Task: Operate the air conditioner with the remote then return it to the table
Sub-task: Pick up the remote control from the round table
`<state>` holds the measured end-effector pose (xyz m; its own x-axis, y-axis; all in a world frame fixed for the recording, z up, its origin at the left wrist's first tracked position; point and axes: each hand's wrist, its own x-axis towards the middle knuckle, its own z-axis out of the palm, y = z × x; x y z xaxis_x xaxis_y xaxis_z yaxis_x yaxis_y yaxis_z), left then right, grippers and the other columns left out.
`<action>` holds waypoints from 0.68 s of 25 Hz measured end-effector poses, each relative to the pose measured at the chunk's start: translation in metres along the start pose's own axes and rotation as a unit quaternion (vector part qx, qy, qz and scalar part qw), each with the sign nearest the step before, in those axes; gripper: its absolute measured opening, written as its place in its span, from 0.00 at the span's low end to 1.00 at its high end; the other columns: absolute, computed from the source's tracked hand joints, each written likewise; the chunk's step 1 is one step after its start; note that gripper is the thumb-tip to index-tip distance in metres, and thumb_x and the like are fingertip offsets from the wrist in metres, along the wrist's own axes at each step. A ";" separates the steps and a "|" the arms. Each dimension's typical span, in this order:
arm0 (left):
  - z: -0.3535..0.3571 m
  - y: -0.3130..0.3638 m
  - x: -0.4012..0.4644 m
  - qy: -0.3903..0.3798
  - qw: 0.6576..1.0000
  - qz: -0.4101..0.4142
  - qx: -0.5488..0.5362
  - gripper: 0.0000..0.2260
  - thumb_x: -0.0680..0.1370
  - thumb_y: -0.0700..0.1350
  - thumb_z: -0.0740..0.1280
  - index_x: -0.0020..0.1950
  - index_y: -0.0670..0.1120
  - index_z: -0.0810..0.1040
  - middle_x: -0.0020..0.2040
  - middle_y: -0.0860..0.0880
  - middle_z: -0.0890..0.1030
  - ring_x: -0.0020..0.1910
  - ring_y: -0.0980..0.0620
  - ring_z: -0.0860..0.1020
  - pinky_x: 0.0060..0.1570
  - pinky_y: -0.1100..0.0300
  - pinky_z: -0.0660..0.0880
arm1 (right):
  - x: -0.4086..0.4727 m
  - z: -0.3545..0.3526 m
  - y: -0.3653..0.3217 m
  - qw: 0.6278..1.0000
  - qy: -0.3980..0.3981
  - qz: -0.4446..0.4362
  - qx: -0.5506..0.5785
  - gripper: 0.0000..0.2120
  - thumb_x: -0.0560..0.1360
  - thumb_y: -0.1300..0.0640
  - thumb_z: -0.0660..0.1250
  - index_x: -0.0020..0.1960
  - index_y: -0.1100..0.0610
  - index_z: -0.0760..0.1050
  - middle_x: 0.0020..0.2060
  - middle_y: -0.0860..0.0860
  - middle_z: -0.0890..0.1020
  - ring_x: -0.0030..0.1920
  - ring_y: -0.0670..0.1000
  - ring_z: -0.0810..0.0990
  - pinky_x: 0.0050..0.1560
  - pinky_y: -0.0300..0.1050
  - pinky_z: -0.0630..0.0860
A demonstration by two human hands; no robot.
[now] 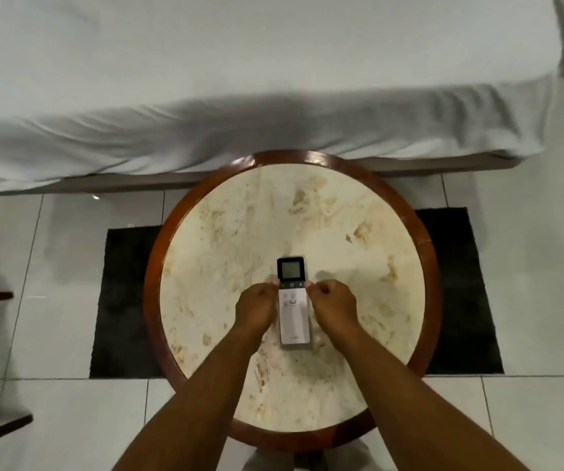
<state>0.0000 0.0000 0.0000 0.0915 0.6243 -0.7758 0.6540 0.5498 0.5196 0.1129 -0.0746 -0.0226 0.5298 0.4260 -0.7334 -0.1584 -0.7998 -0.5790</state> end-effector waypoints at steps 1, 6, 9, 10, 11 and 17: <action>0.004 -0.003 0.004 0.008 1.000 0.004 -0.011 0.12 0.80 0.51 0.62 0.41 0.50 0.81 0.44 0.47 0.84 0.43 0.48 0.81 0.50 0.48 0.80 | 0.003 0.005 0.001 1.000 0.002 -0.001 -0.011 0.15 0.77 0.46 0.64 0.46 0.59 0.77 0.40 0.52 0.80 0.37 0.50 0.76 0.37 0.40 0.70; 0.011 -0.019 0.021 0.020 1.000 0.014 -0.010 0.07 0.79 0.44 0.64 0.44 0.50 0.81 0.46 0.47 0.84 0.45 0.47 0.82 0.51 0.45 0.80 | 0.008 0.022 0.005 0.998 0.041 0.007 -0.054 0.14 0.75 0.48 0.66 0.47 0.59 0.81 0.41 0.52 0.83 0.37 0.49 0.78 0.31 0.39 0.67; 0.011 -0.019 0.022 0.028 0.999 0.016 -0.030 0.08 0.78 0.42 0.64 0.41 0.51 0.80 0.45 0.46 0.84 0.44 0.45 0.82 0.50 0.45 0.80 | 0.010 0.027 0.003 0.998 0.052 0.008 -0.041 0.13 0.74 0.48 0.67 0.49 0.58 0.81 0.42 0.51 0.84 0.41 0.52 0.81 0.38 0.43 0.73; 0.010 -0.019 0.021 0.023 0.999 0.012 -0.039 0.08 0.78 0.43 0.63 0.42 0.50 0.81 0.45 0.45 0.84 0.44 0.45 0.82 0.50 0.46 0.81 | 0.008 0.028 0.003 0.999 0.041 0.007 -0.029 0.13 0.75 0.49 0.67 0.48 0.58 0.82 0.41 0.52 0.84 0.41 0.52 0.82 0.40 0.44 0.75; 0.010 -0.019 0.018 0.018 0.999 0.009 -0.049 0.09 0.78 0.43 0.62 0.43 0.49 0.81 0.46 0.44 0.84 0.44 0.44 0.82 0.49 0.48 0.81 | 0.005 0.029 0.002 1.000 0.028 0.008 -0.009 0.13 0.75 0.49 0.66 0.48 0.59 0.82 0.41 0.53 0.84 0.40 0.53 0.82 0.40 0.45 0.76; -0.004 0.019 -0.032 -0.034 0.996 0.028 -0.079 0.09 0.80 0.44 0.60 0.48 0.45 0.80 0.48 0.43 0.84 0.46 0.44 0.83 0.44 0.52 0.80 | -0.032 -0.001 -0.024 0.991 -0.038 0.043 0.119 0.12 0.79 0.49 0.60 0.50 0.57 0.76 0.46 0.56 0.84 0.44 0.57 0.83 0.45 0.50 0.78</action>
<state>0.0070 -0.0073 0.0362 0.1796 0.6206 -0.7633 0.5205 0.5985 0.6090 0.1009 -0.0697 0.0150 0.4435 0.3985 -0.8028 -0.3974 -0.7154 -0.5747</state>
